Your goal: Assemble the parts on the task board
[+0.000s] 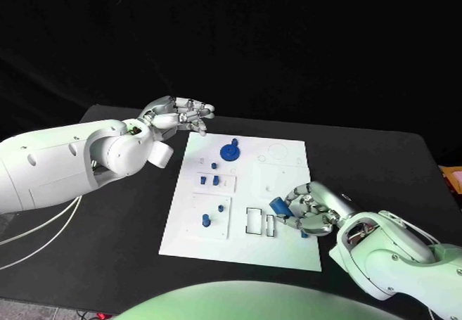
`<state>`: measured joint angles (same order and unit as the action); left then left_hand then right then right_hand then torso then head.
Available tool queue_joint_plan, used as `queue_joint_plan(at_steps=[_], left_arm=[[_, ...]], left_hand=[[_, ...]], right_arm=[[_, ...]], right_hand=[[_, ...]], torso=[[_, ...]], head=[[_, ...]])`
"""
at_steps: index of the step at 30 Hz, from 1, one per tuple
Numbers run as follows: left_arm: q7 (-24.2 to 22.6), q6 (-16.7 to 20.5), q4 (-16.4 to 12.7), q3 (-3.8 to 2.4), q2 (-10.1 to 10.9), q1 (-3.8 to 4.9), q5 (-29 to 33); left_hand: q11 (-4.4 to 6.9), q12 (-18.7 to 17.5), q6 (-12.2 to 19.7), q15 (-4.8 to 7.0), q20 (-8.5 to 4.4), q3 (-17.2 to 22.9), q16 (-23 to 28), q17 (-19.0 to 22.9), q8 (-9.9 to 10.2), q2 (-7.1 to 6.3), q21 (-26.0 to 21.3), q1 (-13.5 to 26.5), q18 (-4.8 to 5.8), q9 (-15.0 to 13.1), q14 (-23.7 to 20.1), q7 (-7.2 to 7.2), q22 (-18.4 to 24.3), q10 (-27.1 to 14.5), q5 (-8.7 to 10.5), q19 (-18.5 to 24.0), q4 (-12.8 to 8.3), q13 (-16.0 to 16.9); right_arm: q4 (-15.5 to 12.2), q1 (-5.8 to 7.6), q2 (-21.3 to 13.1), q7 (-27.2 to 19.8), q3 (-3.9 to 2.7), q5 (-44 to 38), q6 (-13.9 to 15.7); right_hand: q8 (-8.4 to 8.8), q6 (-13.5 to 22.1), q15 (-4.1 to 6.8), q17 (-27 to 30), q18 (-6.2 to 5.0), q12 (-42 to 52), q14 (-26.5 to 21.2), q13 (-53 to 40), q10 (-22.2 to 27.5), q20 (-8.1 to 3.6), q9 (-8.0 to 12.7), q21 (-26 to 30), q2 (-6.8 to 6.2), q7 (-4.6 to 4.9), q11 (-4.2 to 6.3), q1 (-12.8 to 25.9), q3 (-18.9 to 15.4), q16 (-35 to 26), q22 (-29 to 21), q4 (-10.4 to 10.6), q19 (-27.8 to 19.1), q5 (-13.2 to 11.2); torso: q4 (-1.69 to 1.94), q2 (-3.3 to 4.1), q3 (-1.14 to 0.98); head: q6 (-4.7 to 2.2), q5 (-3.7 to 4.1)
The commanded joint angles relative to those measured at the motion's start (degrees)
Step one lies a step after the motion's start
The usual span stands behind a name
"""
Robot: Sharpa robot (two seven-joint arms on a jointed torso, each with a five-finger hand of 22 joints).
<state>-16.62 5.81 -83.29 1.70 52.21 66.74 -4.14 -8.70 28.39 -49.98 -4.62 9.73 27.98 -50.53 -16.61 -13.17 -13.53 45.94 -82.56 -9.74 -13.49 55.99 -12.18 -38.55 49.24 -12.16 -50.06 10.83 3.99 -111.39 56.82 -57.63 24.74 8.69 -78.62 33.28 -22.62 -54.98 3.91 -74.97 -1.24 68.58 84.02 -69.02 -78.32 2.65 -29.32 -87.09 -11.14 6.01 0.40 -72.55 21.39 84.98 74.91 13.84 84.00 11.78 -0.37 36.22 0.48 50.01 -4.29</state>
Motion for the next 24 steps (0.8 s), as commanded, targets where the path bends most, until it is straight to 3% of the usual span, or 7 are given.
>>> queue_joint_plan(at_steps=[1,6,9,11,16,24], left_arm=[[-0.2,-1.1,-0.1,-0.03,-0.2,0.02,-0.1],[-0.1,-1.2,0.0,-0.03,-0.3,0.02,-0.1],[-0.1,-1.3,0.0,-0.03,-0.3,0.02,-0.1],[-0.1,-1.3,-0.1,-0.03,-0.3,0.02,-0.1],[0.0,-1.4,-0.1,-0.03,-0.3,0.02,-0.1],[0.0,-1.4,-0.1,-0.03,-0.3,0.03,-0.1]], left_hand=[[-0.07,-0.1,0.4,-0.12,0.44,-0.2,0.3,0.0,0.3,-0.07,-0.3,0.5,-0.75,-0.1,-0.3,-0.03,0.1,-0.3,0.10,-0.1,-0.1,0.0],[-0.07,-0.1,0.4,-0.12,0.44,-0.2,0.3,0.0,0.3,-0.07,-0.3,0.5,-0.75,-0.1,-0.3,-0.03,0.1,-0.3,0.10,-0.1,-0.1,0.0],[-0.07,-0.1,0.4,-0.12,0.44,-0.2,0.3,0.0,0.3,-0.07,-0.3,0.5,-0.75,-0.1,-0.3,-0.03,0.1,-0.3,0.10,-0.1,-0.1,0.0],[-0.07,-0.1,0.4,-0.12,0.44,-0.2,0.3,0.0,0.3,-0.07,-0.3,0.5,-0.75,-0.1,-0.3,-0.03,0.1,-0.3,0.10,-0.1,-0.1,0.0],[-0.07,-0.1,0.4,-0.12,0.44,-0.2,0.3,0.0,0.3,-0.07,-0.3,0.5,-0.75,-0.1,-0.3,-0.03,0.1,-0.3,0.10,-0.1,-0.1,0.0],[-0.07,-0.1,0.4,-0.12,0.44,-0.2,0.3,0.0,0.3,-0.07,-0.3,0.5,-0.75,-0.1,-0.3,-0.03,0.1,-0.3,0.10,-0.1,-0.1,0.0]], right_arm=[[-0.4,0.33,0.5,-1.5,0.02,3.7,0.5],[-0.1,0.58,2.0,-1.3,0.01,6.0,-2.9],[0.3,0.64,3.2,-1.0,0.01,6.9,-5.4],[0.6,0.66,4.1,-0.8,0.01,7.4,-6.9],[1.9,0.66,5.9,0.5,0.06,8.2,-10.1],[3.5,0.64,7.3,2.8,0.09,8.1,-12.3]], right_hand=[[-1.28,-2.2,0.20,-2.0,0.62,0.2,3.7,-0.1,-0.3,-0.47,-0.9,-0.1,1.98,-2.11,0.04,-1.2,0.4,0.2,14.3,0.3,4.9,0.1],[-1.37,-2.2,0.16,-1.9,0.59,0.0,3.7,0.0,-0.2,-0.45,-1.0,0.0,1.80,-2.04,-0.02,-0.5,0.6,0.2,14.2,0.6,4.8,-0.3],[-1.54,-2.1,0.02,-1.9,0.54,-0.2,3.6,0.0,-0.1,-0.37,-1.1,0.2,1.46,-1.89,-0.16,1.4,0.4,0.2,14.2,1.7,4.7,-0.3],[-1.72,-2.0,-0.03,-1.9,0.50,-0.3,3.6,0.0,-0.1,-0.31,-1.2,0.4,1.20,-1.84,-0.22,2.6,0.0,0.2,14.1,2.3,4.7,1.1],[-1.88,-1.8,-0.17,-1.8,0.45,-0.5,3.6,-0.1,-0.1,-0.18,-1.3,0.6,1.32,-1.66,-0.40,5.7,-1.1,0.1,14.0,2.8,4.6,0.8],[-2.26,-1.7,-0.19,-1.8,0.43,-0.5,3.6,-0.5,-0.2,-0.10,-1.4,0.7,1.90,-1.72,-0.39,10.6,-3.8,0.1,14.0,2.9,4.5,2.6]], torso=[[0.03,0.08,0.02],[-0.07,0.13,-0.01],[0.05,0.14,-0.02],[0.10,0.17,-0.04],[0.02,0.18,-0.01],[-0.06,0.10,-0.07]], head=[[-0.01,-0.08],[-0.01,-0.24],[-0.01,-0.21],[-0.01,-0.21],[-0.01,-0.33],[-0.01,-0.50]])
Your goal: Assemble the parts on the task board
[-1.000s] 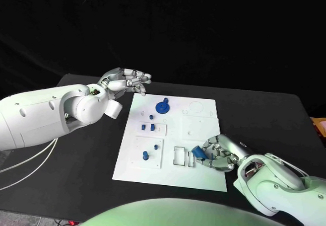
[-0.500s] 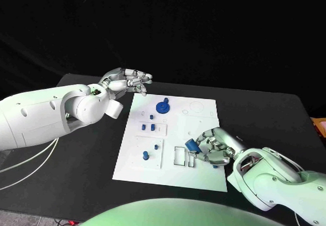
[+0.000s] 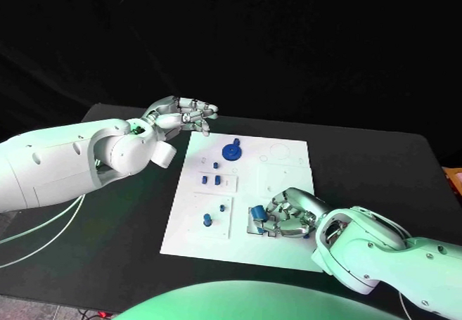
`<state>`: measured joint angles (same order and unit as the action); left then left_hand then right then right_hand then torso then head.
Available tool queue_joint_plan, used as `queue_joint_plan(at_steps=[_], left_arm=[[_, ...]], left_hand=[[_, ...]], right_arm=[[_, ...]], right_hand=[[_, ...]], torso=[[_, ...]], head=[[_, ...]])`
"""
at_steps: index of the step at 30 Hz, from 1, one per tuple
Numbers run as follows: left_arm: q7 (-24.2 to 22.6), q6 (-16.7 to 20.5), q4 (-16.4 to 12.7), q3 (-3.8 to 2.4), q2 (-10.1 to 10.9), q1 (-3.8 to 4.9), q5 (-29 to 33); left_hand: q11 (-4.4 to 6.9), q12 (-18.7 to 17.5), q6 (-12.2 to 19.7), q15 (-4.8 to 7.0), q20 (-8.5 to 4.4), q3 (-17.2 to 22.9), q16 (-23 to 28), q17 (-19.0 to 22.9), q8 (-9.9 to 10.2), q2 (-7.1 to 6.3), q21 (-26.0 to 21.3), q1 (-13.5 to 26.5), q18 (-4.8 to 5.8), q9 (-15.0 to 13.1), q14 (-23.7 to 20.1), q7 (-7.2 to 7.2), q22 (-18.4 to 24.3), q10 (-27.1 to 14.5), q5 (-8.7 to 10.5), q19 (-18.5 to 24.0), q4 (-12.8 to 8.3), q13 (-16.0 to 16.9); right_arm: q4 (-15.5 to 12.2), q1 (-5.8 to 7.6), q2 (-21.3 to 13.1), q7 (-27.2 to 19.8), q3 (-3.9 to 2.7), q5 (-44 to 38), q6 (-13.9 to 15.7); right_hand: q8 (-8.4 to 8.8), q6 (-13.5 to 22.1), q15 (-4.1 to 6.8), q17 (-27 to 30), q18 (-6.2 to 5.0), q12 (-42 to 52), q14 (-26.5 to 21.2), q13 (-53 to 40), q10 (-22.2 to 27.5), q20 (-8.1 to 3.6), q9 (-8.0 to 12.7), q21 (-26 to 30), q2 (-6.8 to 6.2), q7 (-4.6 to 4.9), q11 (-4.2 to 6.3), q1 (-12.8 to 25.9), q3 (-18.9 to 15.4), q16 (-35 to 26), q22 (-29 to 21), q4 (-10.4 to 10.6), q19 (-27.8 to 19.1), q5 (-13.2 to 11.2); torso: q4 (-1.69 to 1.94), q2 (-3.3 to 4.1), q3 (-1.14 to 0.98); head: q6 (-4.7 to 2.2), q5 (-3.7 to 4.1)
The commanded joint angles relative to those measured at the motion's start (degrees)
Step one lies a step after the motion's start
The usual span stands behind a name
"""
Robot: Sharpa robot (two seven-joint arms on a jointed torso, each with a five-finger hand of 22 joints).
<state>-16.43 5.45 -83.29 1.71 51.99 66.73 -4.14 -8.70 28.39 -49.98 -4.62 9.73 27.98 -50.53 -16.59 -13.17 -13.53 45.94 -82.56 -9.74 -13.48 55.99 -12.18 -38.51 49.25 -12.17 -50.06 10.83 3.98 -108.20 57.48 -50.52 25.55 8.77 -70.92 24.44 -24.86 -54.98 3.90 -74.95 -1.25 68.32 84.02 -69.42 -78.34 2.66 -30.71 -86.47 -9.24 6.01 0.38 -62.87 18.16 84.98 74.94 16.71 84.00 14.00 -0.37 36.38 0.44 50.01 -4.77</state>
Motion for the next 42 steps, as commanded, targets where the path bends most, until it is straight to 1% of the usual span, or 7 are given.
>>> queue_joint_plan(at_steps=[1,8,13,17,23,29,42], left_arm=[[-0.2,-1.1,-0.1,-0.04,-0.1,0.03,-0.1],[-0.2,-1.1,-0.2,-0.04,-0.1,0.03,-0.1],[-0.2,-1.1,-0.2,-0.04,-0.1,0.03,-0.1],[-0.1,-1.1,-0.2,-0.04,-0.1,0.03,-0.1],[0.0,-1.1,-0.1,-0.04,-0.1,0.03,-0.1],[0.0,-1.2,-0.2,-0.04,0.0,0.03,-0.1],[0.0,-1.3,-0.2,-0.04,0.2,0.03,-0.1]], left_hand=[[-0.07,-0.1,0.4,-0.12,0.44,-0.2,0.3,-0.1,0.3,-0.07,-0.3,0.5,-0.74,-0.1,-0.3,-0.03,0.1,-0.3,0.10,-0.1,-0.1,0.1],[-0.07,-0.1,0.4,-0.12,0.44,-0.2,0.3,-0.1,0.3,-0.07,-0.3,0.5,-0.74,-0.1,-0.3,-0.03,0.1,-0.3,0.10,-0.1,-0.1,0.1],[-0.07,-0.1,0.4,-0.12,0.44,-0.2,0.3,-0.1,0.3,-0.07,-0.3,0.5,-0.74,-0.1,-0.3,-0.03,0.1,-0.3,0.10,-0.1,-0.1,0.1],[-0.07,-0.1,0.4,-0.12,0.44,-0.2,0.3,-0.1,0.3,-0.07,-0.3,0.5,-0.74,-0.1,-0.3,-0.03,0.1,-0.3,0.10,-0.1,-0.1,0.1],[-0.08,-0.1,0.4,-0.12,0.44,-0.2,0.3,-0.1,0.3,0.00,-0.5,0.5,-0.75,-0.1,-0.3,-0.04,0.1,-0.4,0.09,-0.2,-0.2,0.1],[-0.08,-0.1,0.4,-0.12,0.44,-0.2,0.3,-0.1,0.3,0.01,-0.5,0.5,-0.75,-0.1,-0.3,-0.04,0.1,-0.4,0.09,-0.2,-0.2,0.1],[-0.08,-0.1,0.4,-0.12,0.44,-0.2,0.3,-0.1,0.3,0.01,-0.5,0.5,-0.75,-0.1,-0.3,-0.04,0.1,-0.4,0.09,-0.2,-0.2,0.1]], right_arm=[[0.4,-0.02,0.3,2.2,0.01,0.2,-3.5],[1.1,-0.02,0.9,3.7,0.01,-1.4,-3.4],[1.7,-0.02,1.4,4.3,0.01,-2.5,-3.4],[2.1,-0.02,1.9,4.4,0.00,-3.2,-3.2],[2.3,-0.02,2.3,3.6,0.00,-4.7,-1.8],[1.7,-0.06,2.0,2.8,0.00,-5.6,-1.7],[-1.9,-0.03,-1.3,2.2,-0.01,-7.1,-2.7]], right_hand=[[-0.05,-1.7,-0.17,-1.9,0.45,-0.2,3.6,-0.1,-0.2,-0.12,-0.1,0.0,0.05,-1.74,-0.34,1.2,-0.8,0.1,14.0,0.0,4.5,0.5],[-0.56,-1.9,-0.02,-1.8,0.43,0.2,3.6,-0.8,-0.6,-0.23,-0.3,0.1,0.67,-1.99,-0.17,3.6,-2.9,0.1,14.0,0.1,4.5,0.8],[-1.01,-1.9,0.10,-1.7,0.41,0.1,3.5,-0.9,-0.6,-0.34,-0.5,0.2,1.07,-2.12,-0.03,4.5,-4.5,0.0,13.9,0.0,4.5,-1.7],[-1.39,-1.6,0.10,-1.4,0.34,-0.3,3.5,-0.9,-0.5,-0.36,-0.7,0.5,1.46,-2.13,-0.05,5.7,-6.7,-0.2,13.8,0.1,4.3,-5.2],[-1.72,-0.4,-0.17,-0.7,0.11,-2.4,3.3,0.4,0.7,-0.11,-0.7,1.6,2.19,-1.79,-0.37,8.9,-13.8,-0.7,13.5,0.2,3.9,-10.3],[-1.97,0.0,-0.31,-3.3,0.33,-1.8,3.8,-0.5,0.2,0.03,-0.6,0.6,3.65,-1.65,-0.49,7.5,-19.9,0.4,13.8,0.1,4.3,-10.7],[-2.40,-0.4,-0.25,-3.9,0.49,-1.0,3.9,-1.2,-0.3,0.02,-0.6,-0.1,5.57,-1.80,-0.37,6.4,-22.1,0.6,14.0,0.1,4.6,-10.3]], torso=[[-0.07,-0.06,-0.04],[-0.03,0.00,-0.05],[-0.07,-0.03,-0.03],[0.00,0.01,-0.06],[-0.06,-0.04,-0.02],[-0.06,-0.02,-0.06],[-0.13,-0.13,-0.01]], head=[[-0.01,-0.03],[-0.01,0.05],[-0.01,0.00],[-0.01,0.06],[-0.01,-0.04],[-0.01,-0.10],[-0.01,-0.13]])
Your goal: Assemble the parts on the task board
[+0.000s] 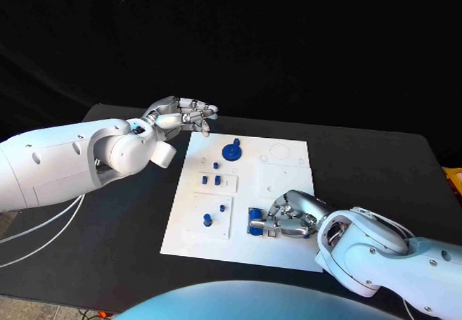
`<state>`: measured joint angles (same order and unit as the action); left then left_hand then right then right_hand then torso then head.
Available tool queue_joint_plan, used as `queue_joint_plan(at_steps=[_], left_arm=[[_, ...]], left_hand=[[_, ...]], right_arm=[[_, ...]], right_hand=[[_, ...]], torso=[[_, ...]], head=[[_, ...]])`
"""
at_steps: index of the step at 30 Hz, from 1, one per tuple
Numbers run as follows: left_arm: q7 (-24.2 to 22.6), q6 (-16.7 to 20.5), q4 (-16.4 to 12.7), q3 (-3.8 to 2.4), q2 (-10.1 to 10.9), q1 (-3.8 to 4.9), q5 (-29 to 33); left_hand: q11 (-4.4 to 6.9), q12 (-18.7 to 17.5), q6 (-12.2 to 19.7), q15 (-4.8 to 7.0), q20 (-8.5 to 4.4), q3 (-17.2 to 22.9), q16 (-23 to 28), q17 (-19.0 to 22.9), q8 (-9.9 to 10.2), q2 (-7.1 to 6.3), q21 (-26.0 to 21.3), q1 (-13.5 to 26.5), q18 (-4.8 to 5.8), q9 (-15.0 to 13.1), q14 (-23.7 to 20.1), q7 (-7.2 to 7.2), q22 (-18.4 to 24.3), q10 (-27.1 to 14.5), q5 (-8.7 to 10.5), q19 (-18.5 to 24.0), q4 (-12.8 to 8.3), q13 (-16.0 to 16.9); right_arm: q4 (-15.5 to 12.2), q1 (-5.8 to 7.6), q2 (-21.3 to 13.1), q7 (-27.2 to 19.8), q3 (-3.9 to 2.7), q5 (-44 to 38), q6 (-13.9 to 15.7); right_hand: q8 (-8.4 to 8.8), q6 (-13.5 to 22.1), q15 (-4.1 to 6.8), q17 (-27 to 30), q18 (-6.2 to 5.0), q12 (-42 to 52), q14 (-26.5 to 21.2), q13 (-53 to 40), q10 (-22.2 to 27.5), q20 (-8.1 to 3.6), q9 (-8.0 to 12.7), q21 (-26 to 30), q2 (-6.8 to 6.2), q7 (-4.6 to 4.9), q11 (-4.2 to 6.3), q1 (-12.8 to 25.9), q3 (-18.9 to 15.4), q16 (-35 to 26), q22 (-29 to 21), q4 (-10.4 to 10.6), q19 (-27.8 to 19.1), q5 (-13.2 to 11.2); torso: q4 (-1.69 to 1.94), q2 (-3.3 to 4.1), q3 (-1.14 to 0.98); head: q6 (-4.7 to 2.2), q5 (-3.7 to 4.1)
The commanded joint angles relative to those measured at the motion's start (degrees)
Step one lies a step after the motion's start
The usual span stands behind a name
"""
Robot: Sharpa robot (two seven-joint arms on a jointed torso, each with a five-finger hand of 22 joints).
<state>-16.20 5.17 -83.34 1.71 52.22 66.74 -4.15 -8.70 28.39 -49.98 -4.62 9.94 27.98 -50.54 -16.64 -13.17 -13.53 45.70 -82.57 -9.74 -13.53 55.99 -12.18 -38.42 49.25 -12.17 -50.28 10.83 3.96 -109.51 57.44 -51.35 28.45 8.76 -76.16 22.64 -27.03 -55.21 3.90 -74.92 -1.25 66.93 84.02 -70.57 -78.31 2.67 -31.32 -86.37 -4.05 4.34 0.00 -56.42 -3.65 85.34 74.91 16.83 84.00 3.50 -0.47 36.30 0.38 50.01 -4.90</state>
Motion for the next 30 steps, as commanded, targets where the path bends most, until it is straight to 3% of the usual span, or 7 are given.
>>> queue_joint_plan(at_steps=[1,11,14,17,22,30], left_arm=[[-0.2,-1.0,-0.1,-0.04,0.0,0.03,-0.1],[-0.2,-1.0,-0.1,-0.03,0.0,0.03,-0.1],[-0.1,-1.0,-0.1,-0.03,0.1,0.03,-0.1],[-0.1,-1.0,-0.1,-0.03,0.1,0.03,-0.1],[0.0,-1.1,-0.2,-0.03,0.1,0.03,-0.1],[0.0,-1.1,-0.2,-0.02,0.1,0.03,-0.1]], left_hand=[[-0.08,-0.1,0.4,-0.12,0.23,-0.2,0.3,-0.1,0.3,0.01,-0.2,0.5,-0.75,-0.1,-0.3,-0.04,0.1,-0.4,0.09,0.0,-0.2,0.1],[-0.08,-0.1,0.4,-0.12,0.23,-0.2,0.3,-0.1,0.3,0.01,-0.2,0.5,-0.75,-0.1,-0.3,-0.04,0.1,-0.4,0.09,0.0,-0.2,0.1],[-0.10,-0.1,0.5,-0.13,0.24,-0.2,0.3,-0.1,0.3,0.13,-0.3,0.5,-0.75,-0.1,-0.3,-0.06,0.1,-0.5,0.08,0.0,-0.3,0.1],[-0.10,-0.1,0.5,-0.13,0.24,-0.2,0.3,-0.1,0.3,0.13,-0.3,0.5,-0.75,-0.1,-0.3,-0.06,0.1,-0.5,0.08,0.0,-0.3,0.1],[-0.10,-0.1,0.5,-0.14,0.24,-0.2,0.3,-0.1,0.3,0.16,-0.3,0.5,-0.75,-0.1,-0.3,-0.07,0.1,-0.5,0.08,0.0,-0.3,0.1],[-0.11,-0.1,0.5,-0.15,0.25,-0.3,0.3,-0.1,0.3,0.18,-0.3,0.6,-0.75,-0.1,-0.3,-0.07,0.1,-0.5,0.09,0.0,-0.3,0.1]], right_arm=[[-0.9,0.05,-0.7,-0.7,0.01,-1.9,-1.2],[-1.4,0.12,-1.2,-1.1,0.01,-1.5,-3.2],[-1.3,0.13,-1.2,-1.2,0.01,-1.4,-3.9],[-0.8,0.13,-1.0,-1.1,0.02,-1.5,-4.1],[0.9,0.13,0.0,-0.6,0.02,-1.8,-4.1],[2.5,0.11,1.4,-0.4,0.02,-2.2,-4.0]], right_hand=[[-0.25,-0.2,-0.23,-4.0,0.51,0.4,3.9,-0.1,-0.4,0.00,0.0,-0.3,0.51,-0.14,0.02,-0.1,-0.4,0.3,14.1,0.0,4.6,0.2],[-0.40,-0.3,-0.16,-4.2,0.56,0.5,4.0,-0.3,-0.5,-0.07,0.2,-0.5,2.00,-0.22,0.08,-2.5,-1.6,0.4,14.2,-0.2,4.7,1.6],[-0.48,-0.3,-0.08,-4.4,0.58,0.6,4.0,-0.6,-0.7,-0.14,0.4,-0.6,3.44,-0.30,0.17,-8.4,-2.1,0.4,14.2,-0.5,4.8,3.6],[-0.36,-0.3,-0.02,-4.5,0.60,0.7,4.0,-0.9,-0.9,-0.21,0.7,-0.7,4.83,-0.37,0.26,-12.2,-1.8,0.4,14.2,-0.6,4.8,3.9],[-0.34,-0.6,0.03,-4.7,0.64,1.3,4.0,-1.4,-1.2,-0.24,0.9,-0.9,6.14,-0.44,0.33,-13.4,-1.5,0.5,14.3,-0.3,4.9,4.4],[-0.37,-0.8,0.07,-4.9,0.66,1.7,4.1,-1.8,-1.5,-0.27,1.0,-1.0,6.94,-0.50,0.39,-13.7,-1.3,0.5,14.3,-0.2,4.9,4.5]], torso=[[-0.04,-0.06,0.05],[0.08,0.07,-0.02],[0.07,0.05,0.04],[0.05,0.07,0.05],[0.09,0.06,0.02],[0.05,0.07,0.00]], head=[[-0.01,-0.01],[-0.01,0.16],[-0.01,0.16],[-0.01,0.15],[-0.01,0.06],[-0.01,-0.01]])
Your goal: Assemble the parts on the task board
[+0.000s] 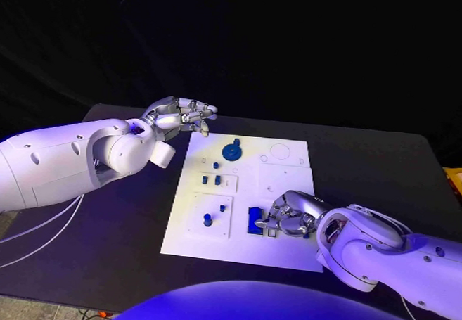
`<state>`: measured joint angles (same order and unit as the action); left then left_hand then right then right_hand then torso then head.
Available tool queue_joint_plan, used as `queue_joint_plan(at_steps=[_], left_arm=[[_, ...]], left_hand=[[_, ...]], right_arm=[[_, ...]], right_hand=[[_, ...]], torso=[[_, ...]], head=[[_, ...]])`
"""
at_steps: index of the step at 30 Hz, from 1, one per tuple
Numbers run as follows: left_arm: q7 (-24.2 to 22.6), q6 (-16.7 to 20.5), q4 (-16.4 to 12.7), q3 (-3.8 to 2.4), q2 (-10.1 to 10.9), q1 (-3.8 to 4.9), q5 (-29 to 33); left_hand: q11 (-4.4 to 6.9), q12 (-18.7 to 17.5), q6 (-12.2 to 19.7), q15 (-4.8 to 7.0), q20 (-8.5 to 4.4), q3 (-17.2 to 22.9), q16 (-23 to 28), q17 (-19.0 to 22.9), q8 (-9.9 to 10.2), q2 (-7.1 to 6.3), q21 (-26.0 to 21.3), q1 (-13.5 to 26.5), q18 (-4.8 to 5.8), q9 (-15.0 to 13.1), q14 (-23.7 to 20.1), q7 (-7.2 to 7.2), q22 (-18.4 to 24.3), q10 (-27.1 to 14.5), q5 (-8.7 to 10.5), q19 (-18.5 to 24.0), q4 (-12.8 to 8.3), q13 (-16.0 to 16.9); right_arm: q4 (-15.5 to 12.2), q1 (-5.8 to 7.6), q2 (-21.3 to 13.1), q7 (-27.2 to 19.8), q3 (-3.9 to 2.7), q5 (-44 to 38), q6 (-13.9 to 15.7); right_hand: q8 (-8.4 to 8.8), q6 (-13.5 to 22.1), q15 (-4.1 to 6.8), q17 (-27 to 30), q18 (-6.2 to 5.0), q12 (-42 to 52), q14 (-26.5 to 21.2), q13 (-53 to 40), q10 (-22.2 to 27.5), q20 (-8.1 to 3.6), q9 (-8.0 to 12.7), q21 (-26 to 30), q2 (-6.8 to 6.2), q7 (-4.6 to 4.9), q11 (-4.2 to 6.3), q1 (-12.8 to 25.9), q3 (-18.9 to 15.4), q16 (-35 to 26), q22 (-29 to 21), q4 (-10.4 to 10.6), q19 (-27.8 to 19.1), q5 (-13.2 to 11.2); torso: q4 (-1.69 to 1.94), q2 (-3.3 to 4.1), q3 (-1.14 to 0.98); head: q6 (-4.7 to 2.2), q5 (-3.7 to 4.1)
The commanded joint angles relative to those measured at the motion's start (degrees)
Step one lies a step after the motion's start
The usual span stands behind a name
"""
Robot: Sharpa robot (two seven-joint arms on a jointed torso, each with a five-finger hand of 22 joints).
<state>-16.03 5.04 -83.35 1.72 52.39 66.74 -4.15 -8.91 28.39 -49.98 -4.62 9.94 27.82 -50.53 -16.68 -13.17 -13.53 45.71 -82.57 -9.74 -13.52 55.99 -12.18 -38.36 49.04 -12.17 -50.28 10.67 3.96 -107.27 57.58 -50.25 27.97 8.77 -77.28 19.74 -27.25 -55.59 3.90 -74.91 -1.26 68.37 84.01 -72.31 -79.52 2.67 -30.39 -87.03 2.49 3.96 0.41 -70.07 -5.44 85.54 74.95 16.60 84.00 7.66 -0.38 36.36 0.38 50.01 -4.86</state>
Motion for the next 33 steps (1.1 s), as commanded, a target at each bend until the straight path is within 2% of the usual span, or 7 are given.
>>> queue_joint_plan(at_steps=[1,5,10,17,20,27,33], left_arm=[[-0.2,-1.0,-0.2,-0.04,0.0,0.02,-0.1],[-0.1,-1.0,-0.2,-0.03,0.0,0.02,-0.1],[-0.1,-1.0,-0.2,-0.03,0.1,0.02,-0.1],[-0.2,-0.9,-0.2,-0.02,0.2,0.02,-0.1],[-0.2,-0.9,-0.1,-0.01,0.2,0.02,-0.1],[-0.4,-0.7,-0.1,0.03,0.2,0.01,-0.1],[-0.5,-0.7,-0.1,0.06,0.1,-0.01,-0.1]], left_hand=[[0.10,-0.1,0.5,-0.15,0.25,-0.1,0.3,0.0,0.3,0.18,-0.3,0.6,-0.74,-0.1,-0.3,-0.07,0.1,-0.3,0.09,0.0,-0.1,0.1],[0.10,-0.1,0.5,-0.15,0.25,-0.1,0.3,0.0,0.3,0.18,-0.3,0.6,-0.74,-0.1,-0.3,-0.07,0.1,-0.3,0.09,0.0,-0.1,0.1],[0.10,-0.1,0.5,-0.15,0.25,-0.1,0.3,0.0,0.3,0.18,-0.3,0.6,-0.74,-0.1,-0.3,-0.07,0.1,-0.3,0.09,0.0,-0.1,0.1],[0.10,-0.1,0.5,-0.15,0.25,-0.1,0.3,0.0,0.3,0.18,-0.3,0.6,-0.74,-0.1,-0.3,-0.07,0.1,-0.3,0.09,0.0,-0.1,0.1],[0.10,-0.1,0.5,-0.15,0.25,-0.1,0.3,0.0,0.3,0.18,-0.3,0.6,-0.74,-0.1,-0.3,-0.07,0.1,-0.3,0.09,0.0,-0.1,0.1],[0.10,-0.1,0.5,-0.15,0.25,-0.1,0.3,0.0,0.3,0.18,-0.3,0.6,-0.74,-0.1,-0.3,-0.07,0.1,-0.3,0.09,0.0,-0.1,0.1],[0.10,-0.1,0.5,-0.15,0.25,-0.1,0.3,0.0,0.3,0.18,-0.3,0.6,-0.74,-0.1,-0.3,-0.07,0.1,-0.3,0.09,0.0,-0.1,0.1]], right_arm=[[0.3,-0.04,0.3,0.1,0.02,-1.1,-1.1],[0.4,-0.04,0.3,-0.2,0.02,-1.2,-1.3],[0.0,-0.05,-0.3,-1.0,0.02,-1.0,-0.8],[-2.4,0.05,-3.9,-6.0,-0.01,0.3,7.2],[-3.5,0.75,-6.4,-8.4,-0.04,1.0,9.0],[-4.2,1.99,-12.2,-9.3,-0.01,1.5,7.6],[-3.8,1.64,-14.7,-6.8,0.22,-1.3,5.7]], right_hand=[[-0.15,-0.4,0.07,-4.9,0.67,0.3,4.1,0.0,-0.3,-0.28,0.1,-0.3,0.40,-0.13,-0.02,-0.1,0.5,0.3,14.3,0.0,4.9,0.3],[-0.15,-0.4,0.07,-4.8,0.65,0.4,4.1,-0.1,-0.4,-0.28,0.1,-0.3,0.42,-0.13,-0.02,0.0,0.4,0.3,14.2,0.0,4.9,0.3],[-0.12,-0.5,0.11,-4.7,0.60,0.3,4.0,-0.1,-0.3,-0.33,0.2,0.0,-1.25,-0.15,0.00,-0.9,-0.8,0.2,14.2,-0.2,4.8,0.3],[0.27,0.2,-0.03,-4.4,0.42,0.2,3.9,-0.2,-0.2,-0.25,0.5,0.8,-2.27,0.10,-0.19,-3.6,-1.4,0.1,13.9,-0.7,4.4,0.9],[0.19,0.0,-0.04,-4.4,0.47,0.4,4.0,-0.4,-0.2,-0.22,0.4,0.6,-2.60,0.08,-0.18,-4.6,-1.5,0.1,14.0,-0.9,4.5,1.0],[0.36,0.2,0.01,-4.4,0.46,-0.1,3.9,-0.1,0.1,-0.24,0.5,0.6,-2.21,0.05,-0.13,-6.8,-1.2,0.0,14.0,-0.9,4.5,1.3],[0.79,0.4,-0.09,-3.6,0.33,-1.4,3.7,0.9,0.8,-0.18,0.8,1.2,-2.40,0.20,-0.26,-8.3,-1.3,-0.4,13.8,-0.9,4.2,1.2]], torso=[[-0.04,0.01,0.00],[-0.05,-0.02,0.03],[-0.05,-0.02,0.03],[-0.11,-0.12,0.06],[-0.08,-0.16,0.10],[-0.25,-0.22,0.04],[-0.22,-0.16,-0.06]], head=[[-0.01,-0.02],[-0.01,0.00],[-0.01,-0.01],[-0.01,0.27],[-0.01,0.43],[-0.01,1.04],[-0.01,1.86]])
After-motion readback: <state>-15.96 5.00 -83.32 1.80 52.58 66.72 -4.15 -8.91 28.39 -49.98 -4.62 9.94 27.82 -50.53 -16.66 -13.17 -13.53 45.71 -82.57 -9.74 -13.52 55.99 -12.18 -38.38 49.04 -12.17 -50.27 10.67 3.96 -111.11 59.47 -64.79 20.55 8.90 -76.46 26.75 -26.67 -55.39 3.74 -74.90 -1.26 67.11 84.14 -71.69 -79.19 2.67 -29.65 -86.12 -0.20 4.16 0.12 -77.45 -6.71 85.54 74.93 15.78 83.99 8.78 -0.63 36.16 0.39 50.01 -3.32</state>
